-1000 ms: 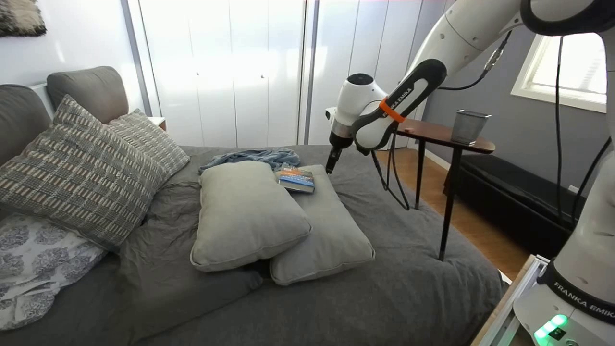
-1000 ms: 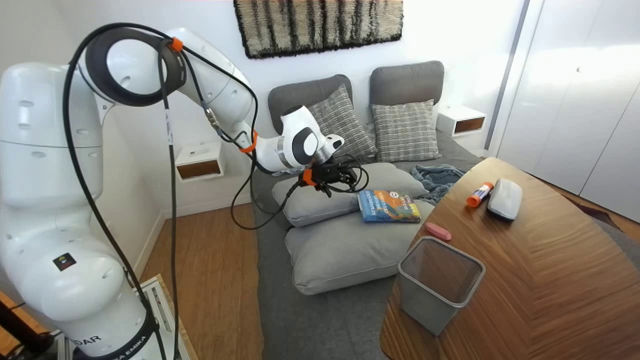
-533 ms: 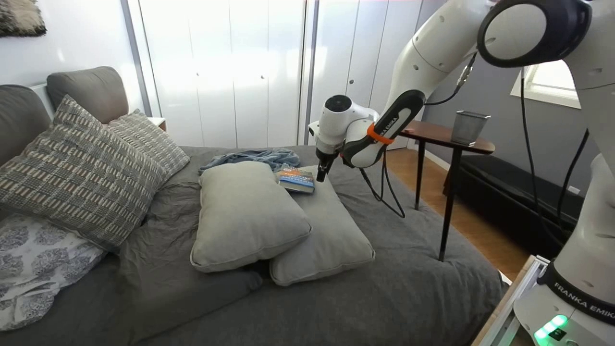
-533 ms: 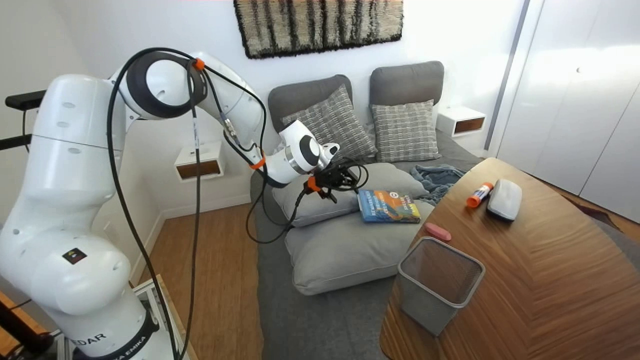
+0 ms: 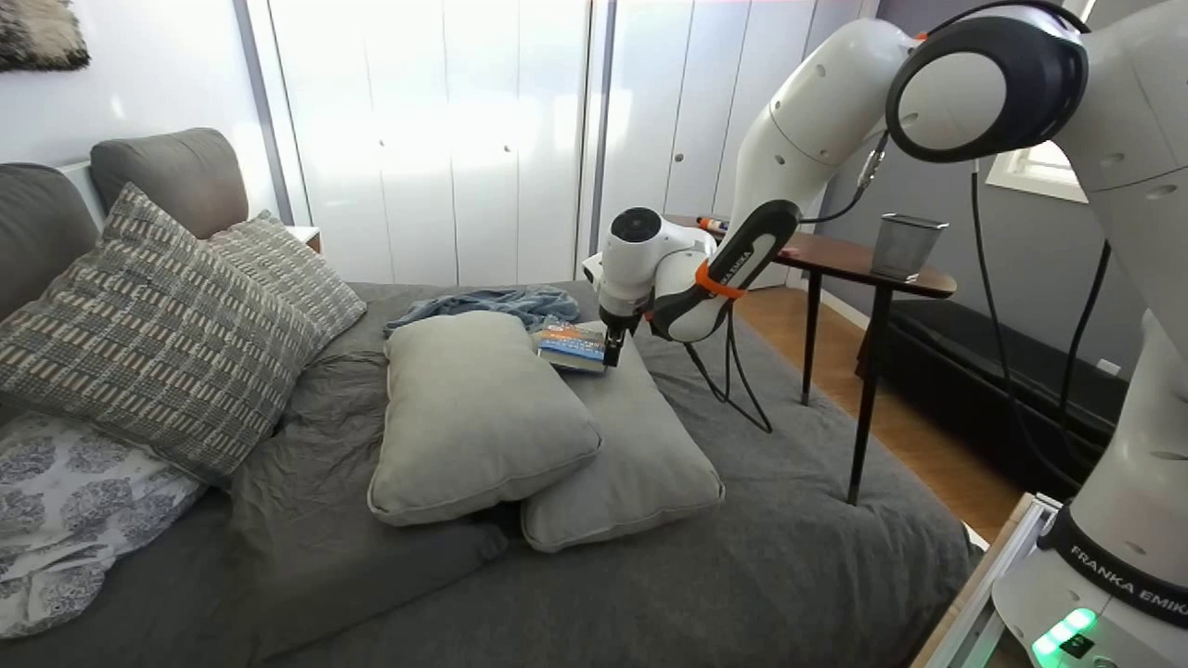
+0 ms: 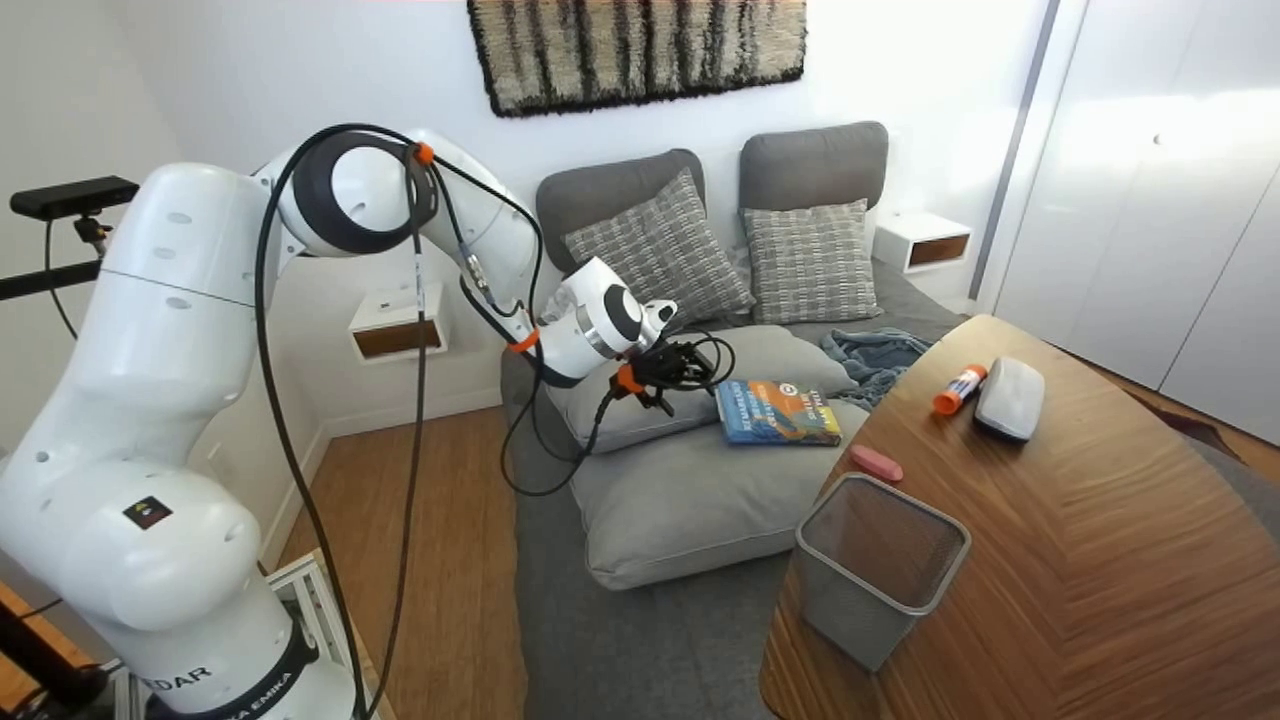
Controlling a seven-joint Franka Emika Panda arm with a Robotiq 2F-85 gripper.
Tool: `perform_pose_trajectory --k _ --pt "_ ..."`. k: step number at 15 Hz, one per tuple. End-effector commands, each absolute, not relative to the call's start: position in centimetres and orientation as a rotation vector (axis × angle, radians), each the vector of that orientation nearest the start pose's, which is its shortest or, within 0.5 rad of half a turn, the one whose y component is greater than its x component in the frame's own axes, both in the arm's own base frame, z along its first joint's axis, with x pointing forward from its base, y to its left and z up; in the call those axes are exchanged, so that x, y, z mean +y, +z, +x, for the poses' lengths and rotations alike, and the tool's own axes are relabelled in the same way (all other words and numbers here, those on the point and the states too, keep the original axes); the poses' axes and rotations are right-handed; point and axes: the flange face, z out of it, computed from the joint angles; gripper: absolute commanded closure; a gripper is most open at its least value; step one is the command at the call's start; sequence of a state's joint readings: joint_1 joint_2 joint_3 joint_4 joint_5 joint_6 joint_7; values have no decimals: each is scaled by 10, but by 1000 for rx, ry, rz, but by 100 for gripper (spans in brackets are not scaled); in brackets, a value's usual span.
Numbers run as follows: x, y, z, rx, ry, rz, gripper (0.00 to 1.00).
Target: Remove the book from the pillow and put it on the table
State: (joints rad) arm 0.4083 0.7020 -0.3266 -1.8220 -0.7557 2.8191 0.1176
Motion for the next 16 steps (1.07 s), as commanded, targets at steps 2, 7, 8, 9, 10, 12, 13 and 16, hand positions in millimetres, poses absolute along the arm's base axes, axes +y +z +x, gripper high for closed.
perform_pose_trajectory --k 2,7,8,9,10,12,13,16 --pt "106 176 665 917 451 2387 0" --pt "100 147 675 809 533 2377 0" --pt "101 140 676 795 554 2387 0" --pt "102 134 679 782 577 2384 0" --pt "103 127 684 766 601 2383 0" --pt "100 117 692 737 628 2380 0" --pt "96 113 697 728 631 2363 0" --pt "90 101 709 717 633 2364 0"
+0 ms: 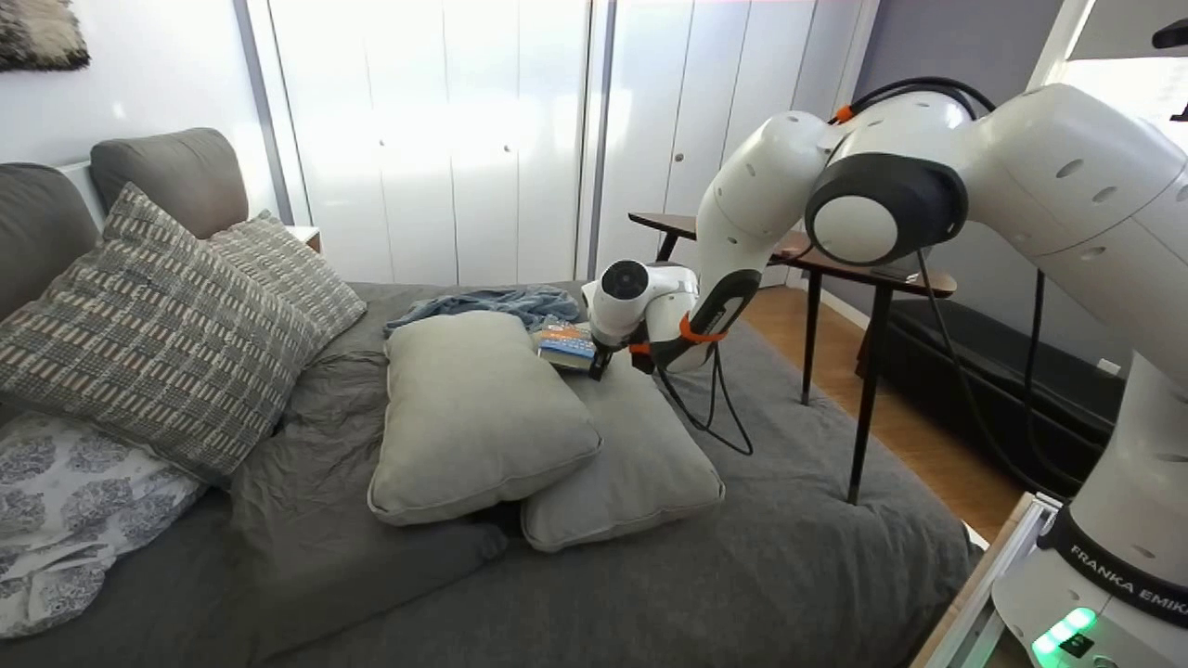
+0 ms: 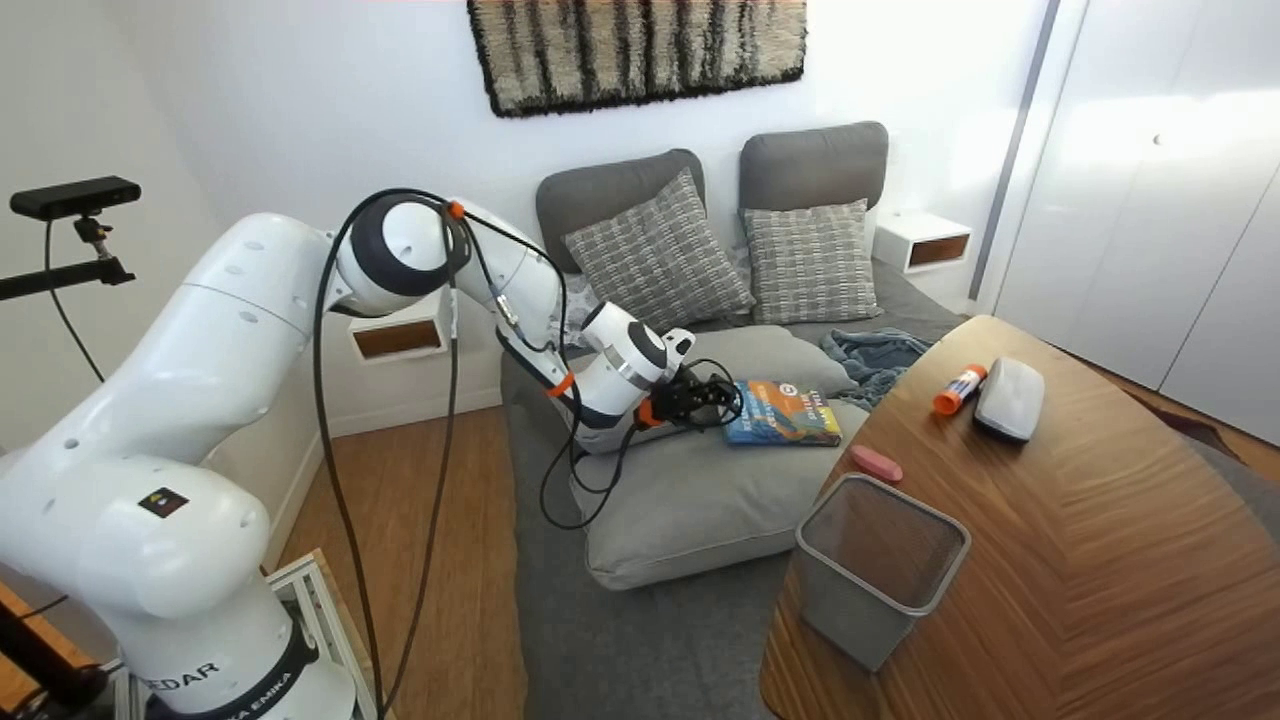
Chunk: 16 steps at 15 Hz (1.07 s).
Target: Remove the book from the pillow and put it on the table
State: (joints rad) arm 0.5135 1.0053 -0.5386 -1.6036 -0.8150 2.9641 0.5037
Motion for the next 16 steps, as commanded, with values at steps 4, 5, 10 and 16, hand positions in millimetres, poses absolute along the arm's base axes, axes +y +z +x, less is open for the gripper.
perform_pose_trajectory --k 4,5,10,16 --pt "98 84 721 746 650 2340 0" --pt "101 83 726 760 671 2319 0" --pt "113 70 741 819 688 2247 0" --pt "110 42 753 804 643 2153 0"
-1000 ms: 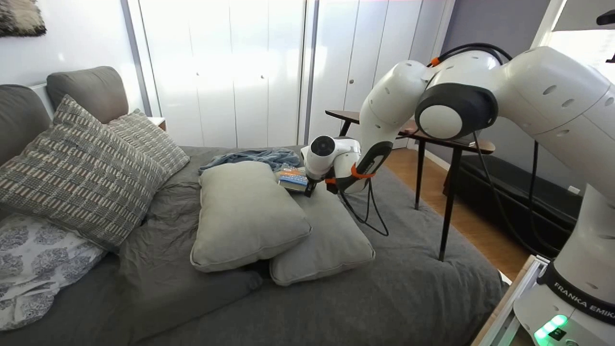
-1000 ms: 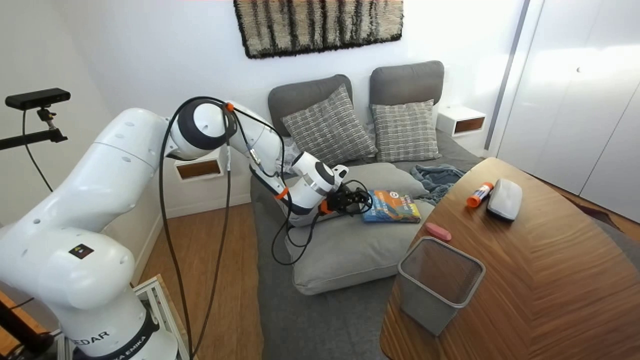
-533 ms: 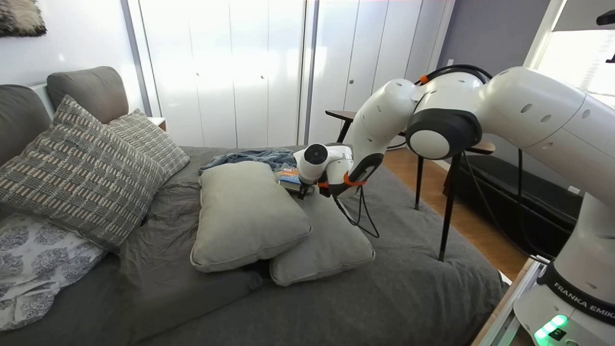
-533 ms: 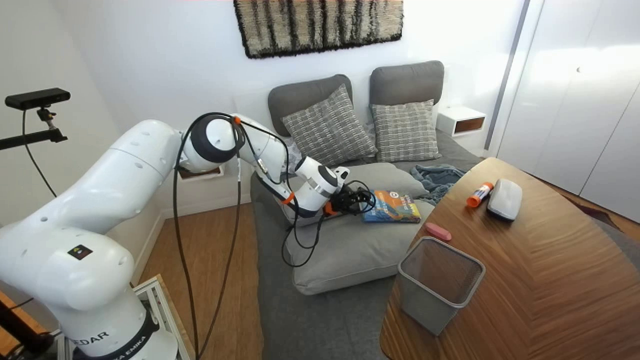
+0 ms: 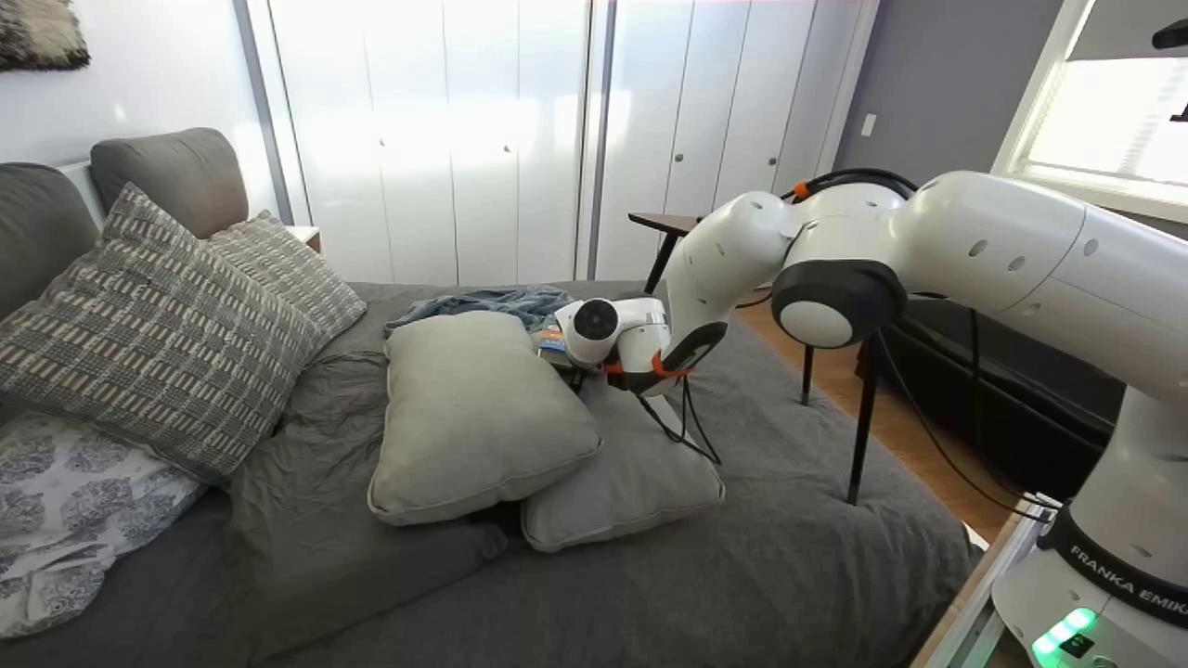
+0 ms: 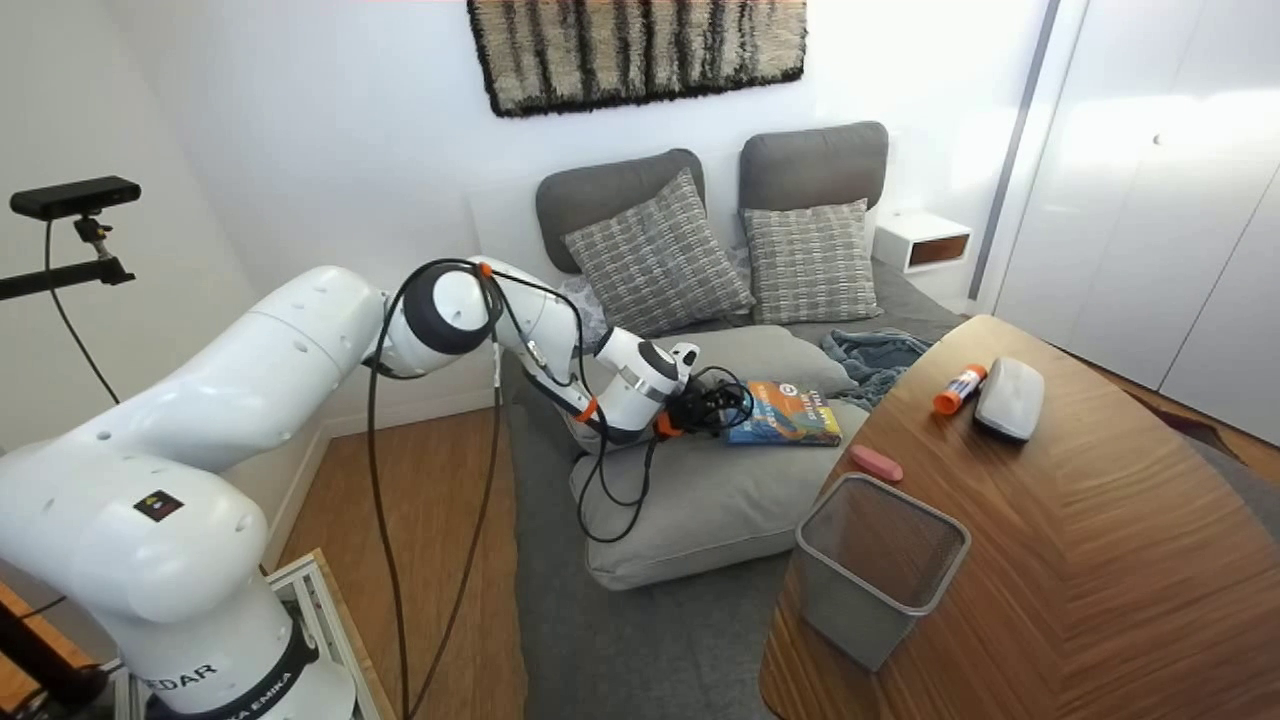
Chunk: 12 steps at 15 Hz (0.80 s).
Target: Remove the book from the pillow and put it on the table
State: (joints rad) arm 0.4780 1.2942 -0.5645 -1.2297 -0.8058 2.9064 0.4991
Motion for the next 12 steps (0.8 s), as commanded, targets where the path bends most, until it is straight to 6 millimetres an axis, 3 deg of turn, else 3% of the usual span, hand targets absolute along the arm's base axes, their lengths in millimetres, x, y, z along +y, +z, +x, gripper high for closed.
perform_pose_trajectory --k 1,7,12 --pt "109 41 756 795 642 2128 0" --pt "103 42 773 751 653 2065 0" --pt "105 78 788 739 737 1963 0"
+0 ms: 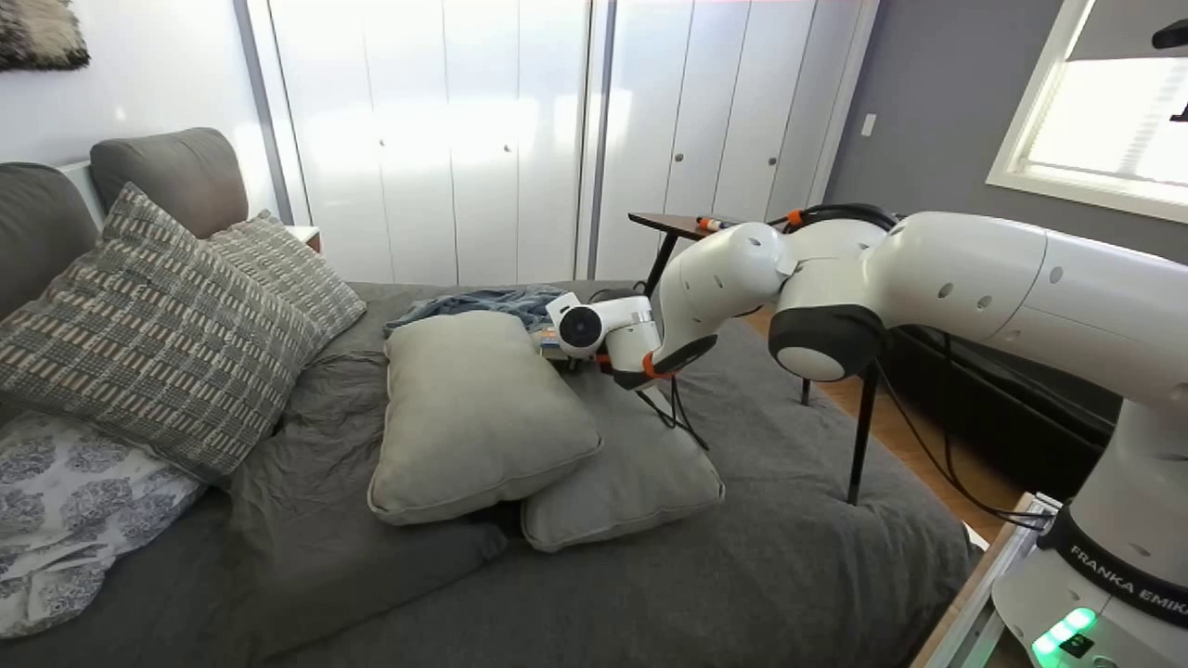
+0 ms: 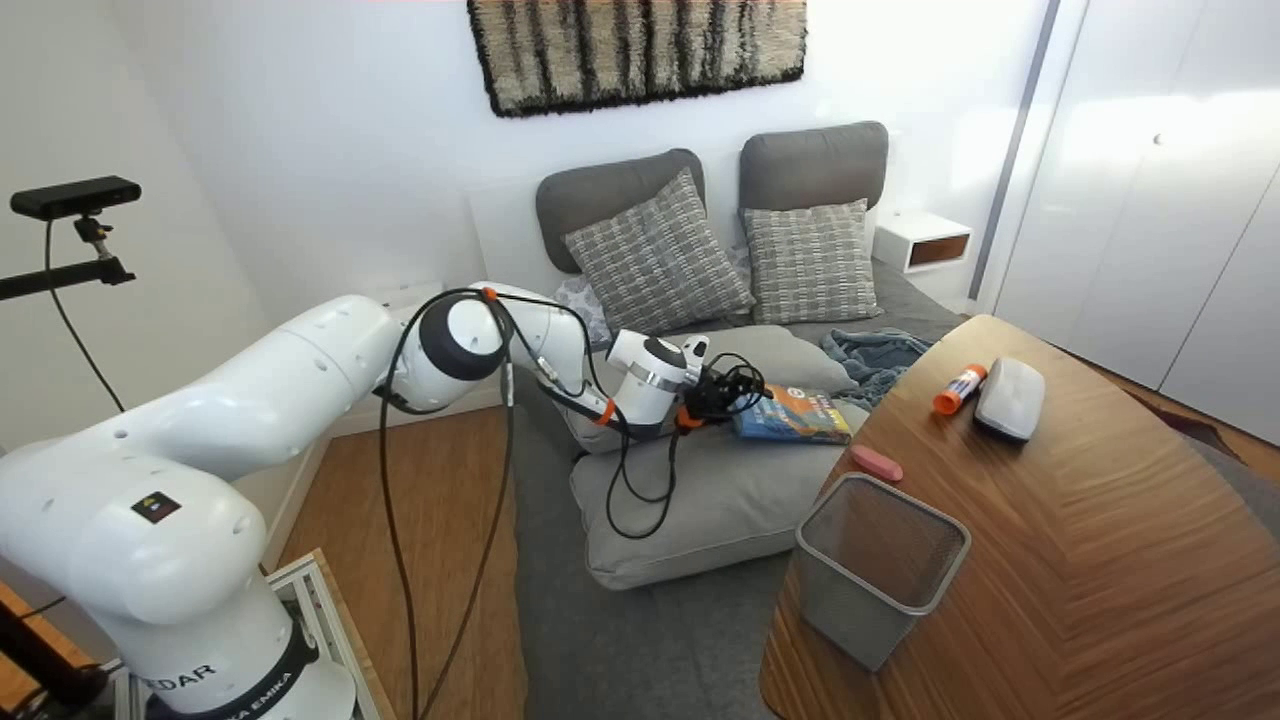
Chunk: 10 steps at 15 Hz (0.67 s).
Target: Remove the book from the pillow and put it on the table
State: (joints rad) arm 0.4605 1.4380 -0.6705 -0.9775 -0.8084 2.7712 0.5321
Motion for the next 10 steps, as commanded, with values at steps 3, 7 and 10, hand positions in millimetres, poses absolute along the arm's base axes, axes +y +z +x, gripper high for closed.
perform_pose_trajectory --k 3,7,10 --pt "102 90 792 731 754 1946 32" --pt "102 86 790 713 759 1969 62" --pt "100 89 789 686 770 1987 81"
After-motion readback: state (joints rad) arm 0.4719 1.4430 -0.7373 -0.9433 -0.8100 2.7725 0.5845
